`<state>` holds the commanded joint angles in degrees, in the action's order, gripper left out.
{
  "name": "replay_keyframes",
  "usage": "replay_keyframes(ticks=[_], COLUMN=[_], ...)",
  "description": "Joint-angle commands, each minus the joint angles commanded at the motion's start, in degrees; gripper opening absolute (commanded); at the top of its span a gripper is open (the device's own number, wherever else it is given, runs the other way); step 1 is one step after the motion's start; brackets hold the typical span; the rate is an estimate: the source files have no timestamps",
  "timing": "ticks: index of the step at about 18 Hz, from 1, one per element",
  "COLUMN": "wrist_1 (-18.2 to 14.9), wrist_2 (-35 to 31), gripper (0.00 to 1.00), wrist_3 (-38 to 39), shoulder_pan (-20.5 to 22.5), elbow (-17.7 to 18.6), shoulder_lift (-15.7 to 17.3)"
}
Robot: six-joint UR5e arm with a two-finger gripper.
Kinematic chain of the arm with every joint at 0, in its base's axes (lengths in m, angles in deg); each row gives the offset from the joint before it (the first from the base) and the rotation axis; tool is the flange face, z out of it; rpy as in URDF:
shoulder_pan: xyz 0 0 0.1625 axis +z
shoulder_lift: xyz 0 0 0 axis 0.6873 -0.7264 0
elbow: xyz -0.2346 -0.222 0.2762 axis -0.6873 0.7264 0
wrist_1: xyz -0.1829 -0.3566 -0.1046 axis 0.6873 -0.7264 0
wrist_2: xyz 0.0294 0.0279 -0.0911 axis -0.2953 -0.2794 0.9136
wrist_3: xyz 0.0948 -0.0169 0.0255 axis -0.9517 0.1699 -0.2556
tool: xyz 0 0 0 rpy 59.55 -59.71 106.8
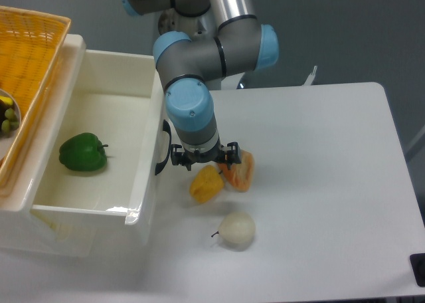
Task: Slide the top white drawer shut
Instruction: 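Move the gripper toward the open white drawer's front panel, then push the drawer front with the gripper into the drawer unit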
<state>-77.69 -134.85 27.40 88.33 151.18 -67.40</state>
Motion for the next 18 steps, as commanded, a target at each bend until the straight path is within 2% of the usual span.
replay_keyframes(ticks=[18], wrist_1=[-0.4], wrist_2=[-0.1], gripper=[1.00], wrist_3=[0.1], shoulder_pan=[-2.9], elbow=[0.0], shoulder_lift=[1.1])
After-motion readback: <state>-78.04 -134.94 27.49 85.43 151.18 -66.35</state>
